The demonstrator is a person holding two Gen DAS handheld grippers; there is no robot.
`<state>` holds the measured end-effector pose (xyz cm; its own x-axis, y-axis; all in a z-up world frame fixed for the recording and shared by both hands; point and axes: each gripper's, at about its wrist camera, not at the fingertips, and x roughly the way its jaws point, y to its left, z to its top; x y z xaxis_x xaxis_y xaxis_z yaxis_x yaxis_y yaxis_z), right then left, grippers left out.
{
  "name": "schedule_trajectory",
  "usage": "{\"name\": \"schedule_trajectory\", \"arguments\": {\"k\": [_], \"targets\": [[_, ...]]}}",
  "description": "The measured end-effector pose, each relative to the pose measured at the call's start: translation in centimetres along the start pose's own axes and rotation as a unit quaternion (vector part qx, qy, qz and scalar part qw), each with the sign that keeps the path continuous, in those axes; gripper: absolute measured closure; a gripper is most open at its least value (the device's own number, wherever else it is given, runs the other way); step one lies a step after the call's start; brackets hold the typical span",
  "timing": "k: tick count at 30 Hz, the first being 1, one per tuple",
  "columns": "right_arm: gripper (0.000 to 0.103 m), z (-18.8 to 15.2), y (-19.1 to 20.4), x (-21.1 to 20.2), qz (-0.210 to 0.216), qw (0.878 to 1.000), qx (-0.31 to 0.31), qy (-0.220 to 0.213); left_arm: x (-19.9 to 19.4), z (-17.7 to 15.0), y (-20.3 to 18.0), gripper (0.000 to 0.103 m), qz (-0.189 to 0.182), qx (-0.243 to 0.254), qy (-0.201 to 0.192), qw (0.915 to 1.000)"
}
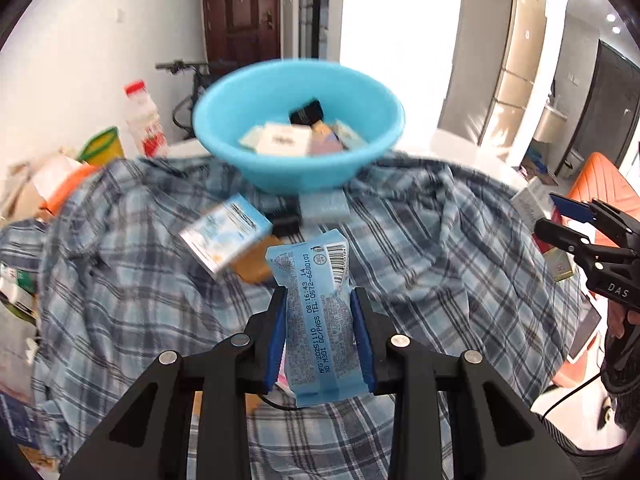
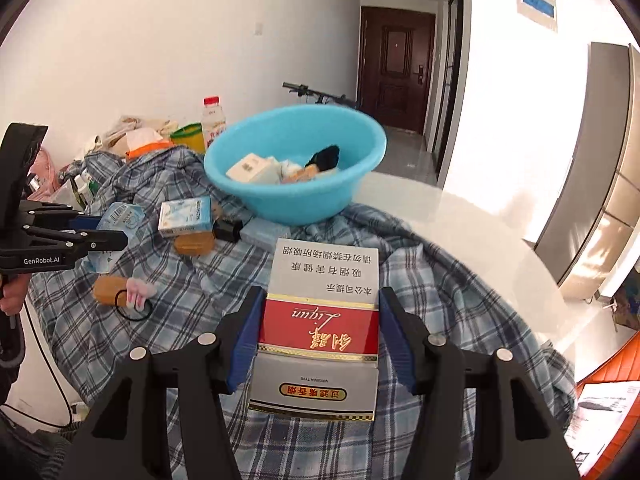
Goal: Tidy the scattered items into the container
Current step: 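Lift and carry the box and bag over the blue basin with both tools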
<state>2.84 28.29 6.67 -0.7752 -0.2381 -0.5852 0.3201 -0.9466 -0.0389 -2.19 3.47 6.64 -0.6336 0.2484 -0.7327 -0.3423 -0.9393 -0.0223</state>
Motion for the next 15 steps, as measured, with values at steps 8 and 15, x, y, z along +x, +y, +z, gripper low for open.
{"name": "schedule_trajectory", "arguments": {"k": [8, 15], "targets": [[0.047, 1.5, 0.2, -0.8, 0.006, 1.000, 0.000, -0.020, -1.2, 1.2, 1.5, 0.070, 0.013, -0.010, -0.017, 0.9997], [0.047, 3.9, 0.4, 0.5, 0.014, 1.000, -0.004, -0.024, -0.4, 4.4, 1.8, 0.070, 0.014, -0.004, -0.036, 0.9992]]}}
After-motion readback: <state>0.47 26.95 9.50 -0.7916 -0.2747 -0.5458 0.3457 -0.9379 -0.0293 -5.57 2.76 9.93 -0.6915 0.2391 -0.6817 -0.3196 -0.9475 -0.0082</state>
